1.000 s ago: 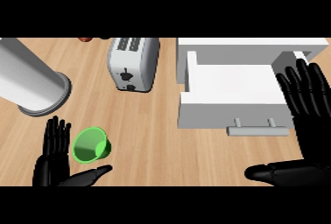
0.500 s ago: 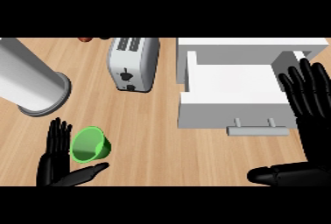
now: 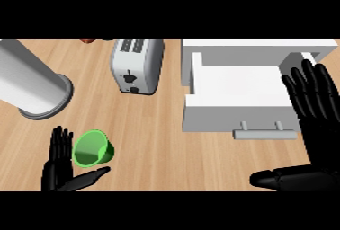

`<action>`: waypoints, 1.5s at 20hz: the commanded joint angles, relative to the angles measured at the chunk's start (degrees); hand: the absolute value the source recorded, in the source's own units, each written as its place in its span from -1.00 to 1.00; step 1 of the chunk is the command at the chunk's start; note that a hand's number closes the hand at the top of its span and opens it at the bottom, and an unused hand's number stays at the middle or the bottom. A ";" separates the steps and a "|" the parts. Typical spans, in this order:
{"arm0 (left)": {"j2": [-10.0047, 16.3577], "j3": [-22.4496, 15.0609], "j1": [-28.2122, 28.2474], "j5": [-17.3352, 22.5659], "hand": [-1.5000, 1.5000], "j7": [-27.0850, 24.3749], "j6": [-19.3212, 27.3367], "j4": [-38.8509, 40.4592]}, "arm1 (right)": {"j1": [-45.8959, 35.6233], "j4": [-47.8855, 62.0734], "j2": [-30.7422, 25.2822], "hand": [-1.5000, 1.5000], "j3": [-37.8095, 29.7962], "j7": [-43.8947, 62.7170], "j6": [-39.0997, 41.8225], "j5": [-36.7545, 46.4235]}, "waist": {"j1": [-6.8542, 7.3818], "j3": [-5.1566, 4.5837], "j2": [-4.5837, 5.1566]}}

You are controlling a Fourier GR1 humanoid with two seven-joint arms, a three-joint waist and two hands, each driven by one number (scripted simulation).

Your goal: Pick up the cup, place it into the drawer and close the drawer

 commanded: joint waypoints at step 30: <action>2.36 3.72 -16.09 5.88 -1.00 -13.15 -13.43 29.36 | -2.24 -0.47 -2.00 -1.00 -3.18 2.93 1.37 -3.23 | -0.11 -0.06 0.05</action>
